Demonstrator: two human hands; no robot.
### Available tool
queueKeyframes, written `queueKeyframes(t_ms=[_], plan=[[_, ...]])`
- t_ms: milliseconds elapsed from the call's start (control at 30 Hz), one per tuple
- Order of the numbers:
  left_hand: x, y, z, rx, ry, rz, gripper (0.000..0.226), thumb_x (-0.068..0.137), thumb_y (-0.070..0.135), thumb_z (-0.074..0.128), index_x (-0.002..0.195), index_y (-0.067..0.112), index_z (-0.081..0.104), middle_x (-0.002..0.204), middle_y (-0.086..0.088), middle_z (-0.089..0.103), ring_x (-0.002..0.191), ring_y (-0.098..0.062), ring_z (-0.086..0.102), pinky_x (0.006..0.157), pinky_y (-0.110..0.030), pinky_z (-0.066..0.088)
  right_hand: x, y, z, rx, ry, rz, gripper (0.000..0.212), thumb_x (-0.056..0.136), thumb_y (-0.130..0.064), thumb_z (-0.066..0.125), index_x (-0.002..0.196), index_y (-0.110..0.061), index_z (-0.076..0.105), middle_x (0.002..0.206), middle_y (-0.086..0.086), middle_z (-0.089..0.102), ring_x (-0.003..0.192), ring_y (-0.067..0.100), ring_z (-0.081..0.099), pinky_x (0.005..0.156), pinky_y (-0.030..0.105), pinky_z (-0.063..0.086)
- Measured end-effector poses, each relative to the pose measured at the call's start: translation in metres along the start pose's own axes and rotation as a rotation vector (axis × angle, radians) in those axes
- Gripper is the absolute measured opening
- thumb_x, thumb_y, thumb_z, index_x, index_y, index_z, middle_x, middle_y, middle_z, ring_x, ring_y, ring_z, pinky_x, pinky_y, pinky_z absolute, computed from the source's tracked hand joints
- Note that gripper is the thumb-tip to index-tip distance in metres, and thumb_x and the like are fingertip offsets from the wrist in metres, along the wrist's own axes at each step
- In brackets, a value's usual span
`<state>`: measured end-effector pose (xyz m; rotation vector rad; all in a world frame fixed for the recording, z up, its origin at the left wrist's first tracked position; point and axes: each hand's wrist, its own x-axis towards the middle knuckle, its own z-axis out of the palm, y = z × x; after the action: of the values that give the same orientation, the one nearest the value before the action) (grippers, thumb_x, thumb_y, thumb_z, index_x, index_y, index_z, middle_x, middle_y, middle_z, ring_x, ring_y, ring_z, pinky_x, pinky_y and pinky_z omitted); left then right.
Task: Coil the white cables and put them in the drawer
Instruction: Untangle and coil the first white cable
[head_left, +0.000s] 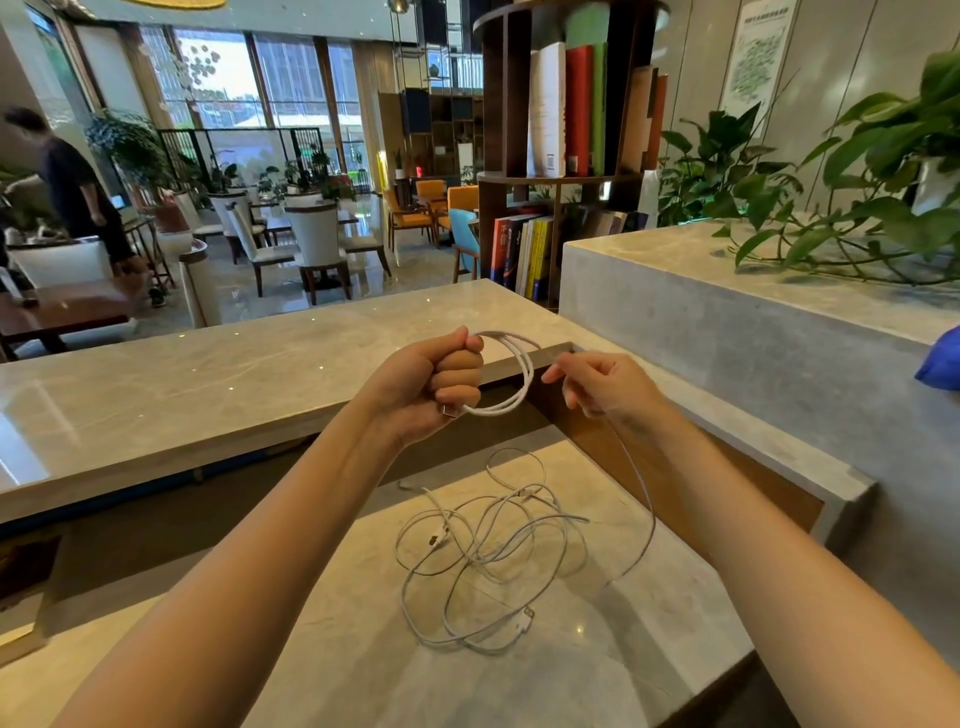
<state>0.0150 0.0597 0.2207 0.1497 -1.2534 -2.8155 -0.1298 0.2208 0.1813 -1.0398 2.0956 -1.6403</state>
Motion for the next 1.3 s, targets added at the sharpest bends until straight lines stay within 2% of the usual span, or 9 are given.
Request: queueKeyframes(t_ms=[100, 233, 333, 433, 600, 733, 900, 1100, 1300], plan=[[0.006, -0.002, 0.001, -0.118, 0.103, 0.125, 0.028, 0.099, 0.022, 0.035, 0.077, 0.01, 0.048, 0.05, 0.006, 0.032, 0.037, -0.005, 0.028, 0.036, -0.015, 0.026, -0.007, 0.024, 0.025, -0.221, 0.0, 0.005, 0.039, 0.098, -0.037, 0.04, 0.084, -0.014, 0.069, 0.059, -0.003, 0.058, 0.049, 0.002, 0.05, 0.065, 0.026, 0.046], [0.017, -0.009, -0.003, -0.034, 0.261, 0.409, 0.024, 0.1, 0.018, 0.032, 0.088, 0.009, 0.05, 0.059, 0.004, 0.037, 0.046, -0.006, 0.032, 0.047, -0.017, 0.034, -0.018, 0.014, 0.06, -0.696, -0.14, -0.088, 0.037, 0.1, -0.037, 0.032, 0.094, -0.013, 0.06, 0.079, 0.002, 0.063, 0.067, 0.017, 0.057, 0.066, 0.036, 0.047], [0.023, -0.018, -0.009, 0.483, 0.359, 0.565, 0.021, 0.1, 0.012, 0.031, 0.113, 0.009, 0.047, 0.071, 0.002, 0.046, 0.056, -0.006, 0.042, 0.06, -0.02, 0.041, -0.024, -0.016, 0.071, -1.027, -0.16, -0.327, 0.027, 0.1, -0.033, 0.034, 0.107, -0.012, 0.051, 0.091, 0.006, 0.064, 0.076, 0.025, 0.061, 0.064, 0.037, 0.047], [0.023, -0.023, -0.012, 1.007, 0.39, 0.647, 0.025, 0.101, 0.015, 0.031, 0.123, 0.014, 0.042, 0.079, 0.002, 0.053, 0.066, -0.008, 0.049, 0.067, -0.024, 0.045, -0.024, -0.044, 0.061, -1.078, -0.074, -0.521, 0.022, 0.099, -0.027, 0.038, 0.109, -0.014, 0.053, 0.095, 0.008, 0.066, 0.08, 0.025, 0.062, 0.07, 0.039, 0.051], [0.014, -0.023, -0.008, 1.309, 0.223, 0.437, 0.023, 0.1, 0.026, 0.035, 0.116, 0.021, 0.051, 0.093, -0.001, 0.061, 0.082, -0.013, 0.059, 0.07, -0.022, 0.047, -0.012, -0.065, 0.038, -1.012, -0.041, -0.56, 0.019, 0.093, -0.032, 0.053, 0.106, -0.019, 0.059, 0.096, 0.003, 0.067, 0.083, 0.017, 0.058, 0.072, 0.03, 0.047], [0.007, -0.019, -0.009, 1.134, 0.062, 0.213, 0.029, 0.1, 0.031, 0.032, 0.097, 0.017, 0.057, 0.078, -0.003, 0.057, 0.074, -0.018, 0.053, 0.076, -0.034, 0.044, -0.006, -0.065, 0.029, -0.903, -0.099, -0.524, 0.02, 0.089, -0.032, 0.059, 0.102, -0.016, 0.058, 0.098, 0.004, 0.066, 0.083, 0.015, 0.056, 0.074, 0.029, 0.049], [-0.002, -0.014, -0.01, 0.763, -0.202, 0.07, 0.028, 0.095, 0.029, 0.038, 0.103, 0.006, 0.052, 0.066, 0.001, 0.046, 0.062, -0.013, 0.05, 0.069, -0.029, 0.047, -0.001, -0.064, 0.016, -0.645, -0.17, -0.485, 0.005, 0.091, -0.02, 0.058, 0.093, -0.016, 0.058, 0.088, -0.005, 0.058, 0.081, 0.009, 0.053, 0.07, 0.014, 0.044], [-0.004, -0.014, -0.012, 0.628, -0.171, 0.06, 0.023, 0.099, 0.018, 0.034, 0.091, 0.007, 0.053, 0.061, 0.001, 0.035, 0.048, -0.008, 0.036, 0.055, -0.024, 0.033, -0.001, -0.06, 0.004, -0.529, -0.201, -0.412, 0.011, 0.091, -0.012, 0.057, 0.094, -0.023, 0.057, 0.088, -0.014, 0.057, 0.085, 0.004, 0.057, 0.076, 0.013, 0.047], [0.002, -0.022, -0.011, 0.56, -0.094, 0.086, 0.026, 0.101, 0.02, 0.029, 0.088, 0.009, 0.048, 0.055, 0.005, 0.037, 0.045, -0.007, 0.033, 0.053, -0.022, 0.032, 0.003, -0.04, 0.027, -0.536, 0.052, -0.308, 0.007, 0.092, -0.026, 0.058, 0.091, -0.021, 0.061, 0.09, -0.006, 0.061, 0.08, 0.008, 0.057, 0.068, 0.016, 0.048]])
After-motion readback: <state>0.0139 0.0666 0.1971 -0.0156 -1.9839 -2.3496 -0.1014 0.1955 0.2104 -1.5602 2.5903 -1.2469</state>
